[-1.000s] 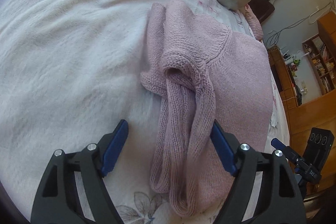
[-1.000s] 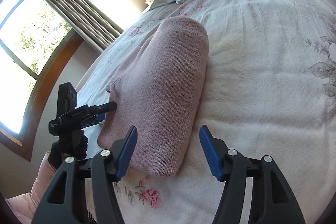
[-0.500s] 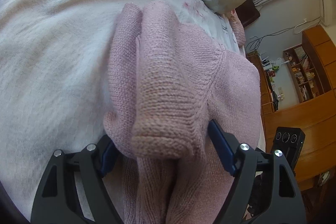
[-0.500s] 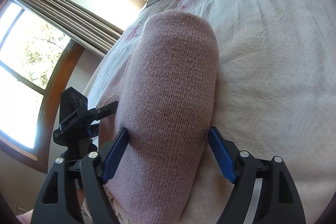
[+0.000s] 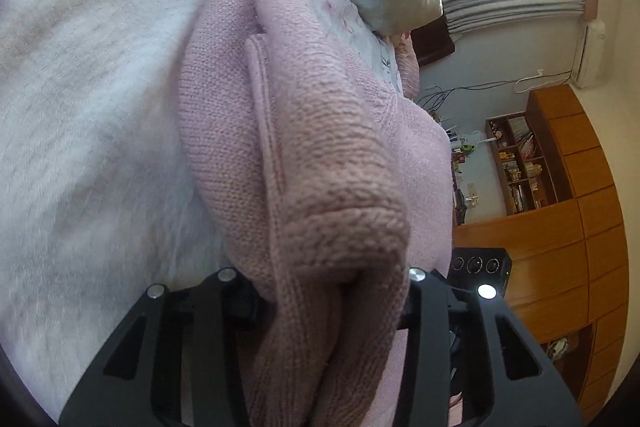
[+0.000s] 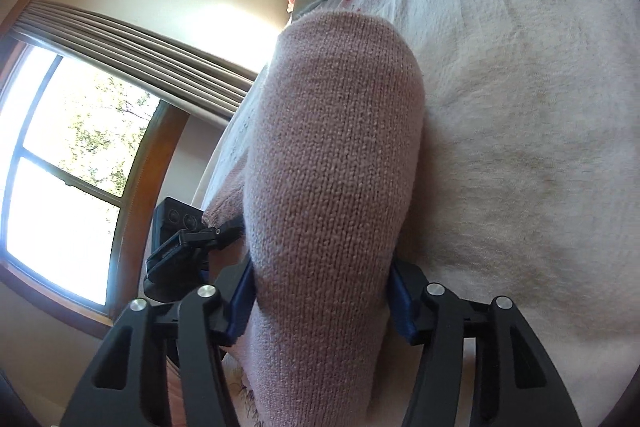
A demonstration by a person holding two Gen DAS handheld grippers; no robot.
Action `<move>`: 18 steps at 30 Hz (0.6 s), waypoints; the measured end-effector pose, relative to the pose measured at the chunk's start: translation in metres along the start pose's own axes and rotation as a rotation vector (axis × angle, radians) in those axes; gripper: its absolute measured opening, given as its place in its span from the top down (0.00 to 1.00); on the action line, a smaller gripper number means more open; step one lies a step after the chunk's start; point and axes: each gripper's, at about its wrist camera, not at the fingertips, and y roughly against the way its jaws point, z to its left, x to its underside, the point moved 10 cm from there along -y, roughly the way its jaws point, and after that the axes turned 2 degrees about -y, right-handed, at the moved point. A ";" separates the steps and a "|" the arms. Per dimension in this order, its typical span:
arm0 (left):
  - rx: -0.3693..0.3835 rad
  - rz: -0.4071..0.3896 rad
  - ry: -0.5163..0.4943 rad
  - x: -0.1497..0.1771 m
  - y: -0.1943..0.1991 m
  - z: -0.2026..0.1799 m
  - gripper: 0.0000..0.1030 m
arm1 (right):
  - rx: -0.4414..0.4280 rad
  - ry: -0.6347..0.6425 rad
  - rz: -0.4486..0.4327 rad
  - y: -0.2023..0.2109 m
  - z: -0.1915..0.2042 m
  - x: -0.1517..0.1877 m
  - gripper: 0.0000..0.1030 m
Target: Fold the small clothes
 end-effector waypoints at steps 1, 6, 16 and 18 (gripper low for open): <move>0.013 -0.007 -0.002 0.003 0.002 -0.007 0.63 | -0.007 0.000 -0.001 0.004 0.003 0.000 0.48; 0.016 0.007 -0.073 0.030 0.006 -0.049 0.63 | -0.032 0.022 -0.017 0.048 0.013 0.013 0.49; -0.006 0.056 -0.229 0.131 -0.025 -0.128 0.63 | -0.001 0.047 -0.077 0.159 0.008 0.072 0.49; -0.011 0.061 -0.245 0.150 -0.031 -0.138 0.63 | 0.003 0.043 -0.092 0.176 0.002 0.082 0.49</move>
